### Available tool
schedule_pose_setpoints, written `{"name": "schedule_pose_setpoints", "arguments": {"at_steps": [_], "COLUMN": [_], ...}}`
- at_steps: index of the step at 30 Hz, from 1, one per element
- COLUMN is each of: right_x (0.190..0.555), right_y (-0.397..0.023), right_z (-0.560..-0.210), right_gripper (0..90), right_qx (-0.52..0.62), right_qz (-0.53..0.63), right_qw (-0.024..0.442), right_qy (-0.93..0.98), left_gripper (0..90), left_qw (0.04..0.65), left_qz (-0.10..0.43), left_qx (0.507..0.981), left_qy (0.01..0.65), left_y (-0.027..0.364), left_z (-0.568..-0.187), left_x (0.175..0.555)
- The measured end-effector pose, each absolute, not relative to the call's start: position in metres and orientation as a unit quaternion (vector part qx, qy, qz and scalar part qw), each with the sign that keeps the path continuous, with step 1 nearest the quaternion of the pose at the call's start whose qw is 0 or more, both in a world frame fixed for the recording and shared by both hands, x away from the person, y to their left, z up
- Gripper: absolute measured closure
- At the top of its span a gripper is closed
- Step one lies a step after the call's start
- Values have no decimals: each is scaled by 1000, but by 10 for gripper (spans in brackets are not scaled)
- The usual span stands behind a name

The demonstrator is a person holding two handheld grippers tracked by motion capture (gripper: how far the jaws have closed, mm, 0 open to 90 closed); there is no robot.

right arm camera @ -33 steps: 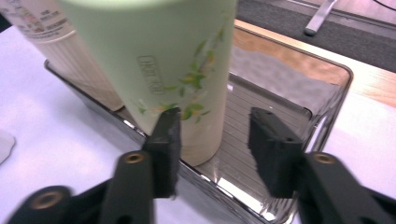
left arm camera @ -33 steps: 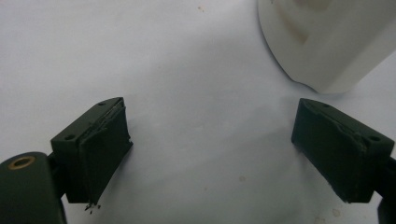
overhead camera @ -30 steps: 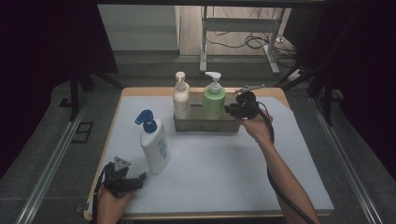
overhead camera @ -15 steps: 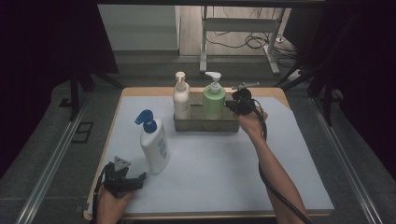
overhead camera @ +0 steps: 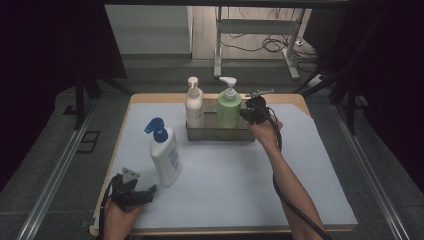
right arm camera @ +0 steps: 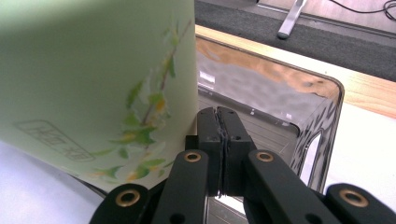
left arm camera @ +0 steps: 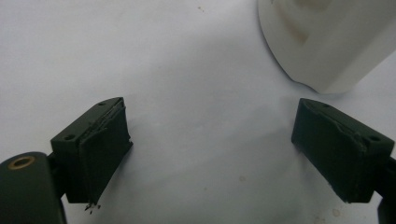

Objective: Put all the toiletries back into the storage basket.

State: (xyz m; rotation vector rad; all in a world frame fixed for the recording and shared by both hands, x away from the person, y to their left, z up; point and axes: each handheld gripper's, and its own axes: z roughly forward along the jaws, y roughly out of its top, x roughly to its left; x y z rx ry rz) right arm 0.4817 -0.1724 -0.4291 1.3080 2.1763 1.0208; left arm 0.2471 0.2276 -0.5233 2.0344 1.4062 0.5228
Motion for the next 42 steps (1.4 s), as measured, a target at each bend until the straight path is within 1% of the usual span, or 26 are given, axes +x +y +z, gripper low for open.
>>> {"name": "schedule_pose_setpoints", "arguments": {"at_steps": [12,24,42], "right_x": [485,485,483], "right_y": [-167,-159,-141], "right_z": [-442,-452,-456], "right_gripper": [892,893,894], "right_qx": [468,466,459], "right_qz": [361,355,356], "right_qw": [202,190,182], "right_qy": [781,788,793], "left_gripper": [111,111,111], "left_qw": [302,302,302], "left_qz": [197,197,197], "left_qx": [767,767,767], "left_qy": [530,530,530], "left_y": [228,228,228], "left_z": [-523,-523,-523], "left_x": [247,247,247]}}
